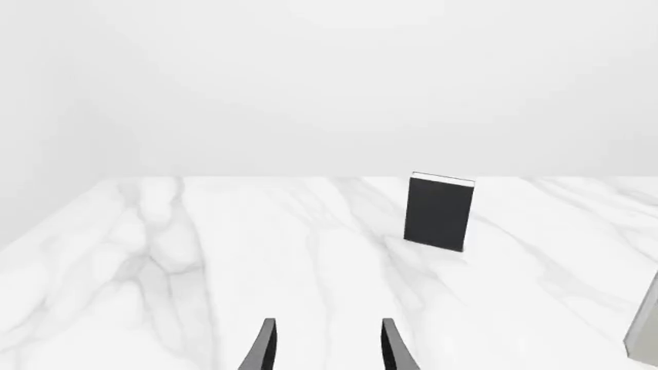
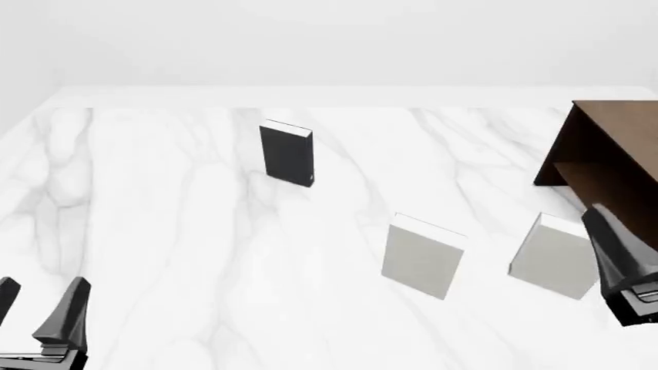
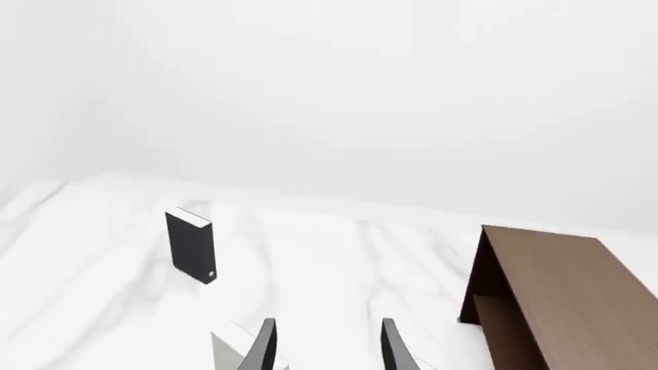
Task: Pick up the book on the left and place it on top of the shelf.
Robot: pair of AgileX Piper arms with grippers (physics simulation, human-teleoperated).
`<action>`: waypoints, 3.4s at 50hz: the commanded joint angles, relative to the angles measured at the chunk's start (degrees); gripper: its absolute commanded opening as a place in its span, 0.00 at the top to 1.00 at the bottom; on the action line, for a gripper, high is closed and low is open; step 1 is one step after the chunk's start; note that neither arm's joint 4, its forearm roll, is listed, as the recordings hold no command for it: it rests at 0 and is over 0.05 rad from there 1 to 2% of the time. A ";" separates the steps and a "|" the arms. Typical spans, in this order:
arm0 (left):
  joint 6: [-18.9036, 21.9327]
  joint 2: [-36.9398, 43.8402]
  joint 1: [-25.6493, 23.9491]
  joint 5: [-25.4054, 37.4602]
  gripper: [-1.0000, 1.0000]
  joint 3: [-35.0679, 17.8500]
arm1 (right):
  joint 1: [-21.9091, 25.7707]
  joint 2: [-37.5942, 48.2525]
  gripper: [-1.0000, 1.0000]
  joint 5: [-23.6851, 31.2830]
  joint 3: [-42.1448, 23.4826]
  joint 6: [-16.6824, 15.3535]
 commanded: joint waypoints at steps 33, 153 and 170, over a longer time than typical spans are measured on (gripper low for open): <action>0.00 0.00 0.00 0.00 0.00 0.00 | 12.03 34.45 0.00 -1.68 -20.21 -9.21; 0.00 0.00 0.00 0.00 0.00 0.00 | 19.49 94.65 0.00 -21.87 -55.60 -3.75; 0.00 0.00 0.00 0.00 0.00 0.00 | 19.33 98.26 0.00 -22.56 -57.29 -2.78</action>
